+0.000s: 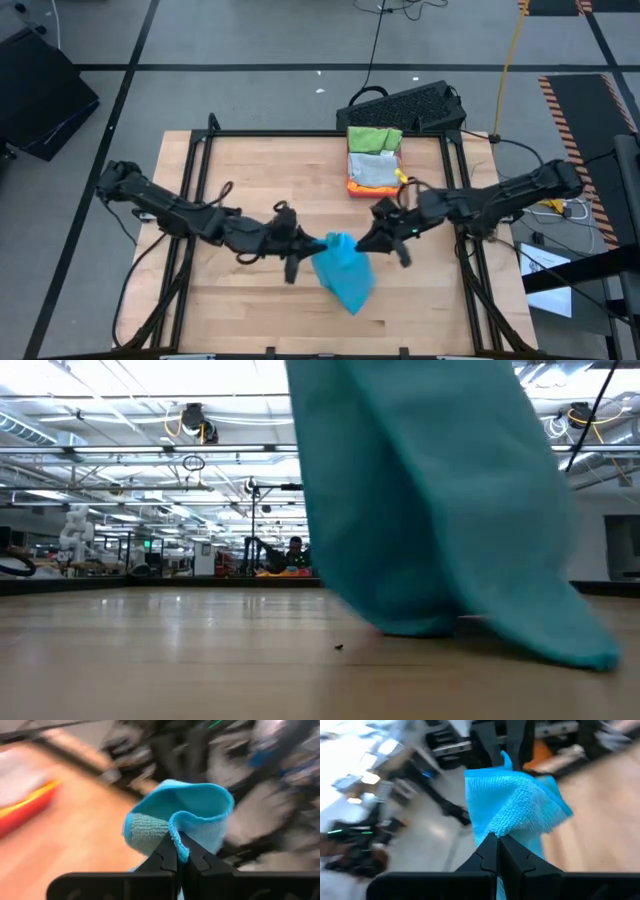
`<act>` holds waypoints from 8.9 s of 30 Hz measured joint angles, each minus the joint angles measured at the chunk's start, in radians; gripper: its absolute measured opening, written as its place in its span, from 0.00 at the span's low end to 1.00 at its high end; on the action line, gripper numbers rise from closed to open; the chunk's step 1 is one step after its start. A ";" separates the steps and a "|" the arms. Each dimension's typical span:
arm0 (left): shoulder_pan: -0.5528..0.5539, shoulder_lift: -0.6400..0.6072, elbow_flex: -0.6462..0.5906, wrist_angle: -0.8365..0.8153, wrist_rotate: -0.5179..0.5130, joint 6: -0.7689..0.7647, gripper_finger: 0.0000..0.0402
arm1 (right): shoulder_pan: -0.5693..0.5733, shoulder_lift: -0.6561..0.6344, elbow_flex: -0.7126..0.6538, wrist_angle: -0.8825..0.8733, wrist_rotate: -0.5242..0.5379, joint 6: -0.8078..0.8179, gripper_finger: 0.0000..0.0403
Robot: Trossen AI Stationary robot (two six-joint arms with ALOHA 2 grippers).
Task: Fold microfiber towels
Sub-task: Fold the blue microfiber cloth
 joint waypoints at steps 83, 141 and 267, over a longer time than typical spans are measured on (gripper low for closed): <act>0.259 0.459 0.042 0.420 0.271 0.211 0.74 | -0.085 0.022 0.006 -0.661 0.001 -0.607 0.00; 0.265 0.155 0.039 0.081 0.300 0.257 0.01 | -0.167 -0.040 0.126 -0.639 -0.098 -0.457 0.12; 0.114 0.104 -0.520 0.210 -0.016 -0.419 0.02 | -0.049 0.147 -0.587 -0.092 -0.508 -0.069 0.01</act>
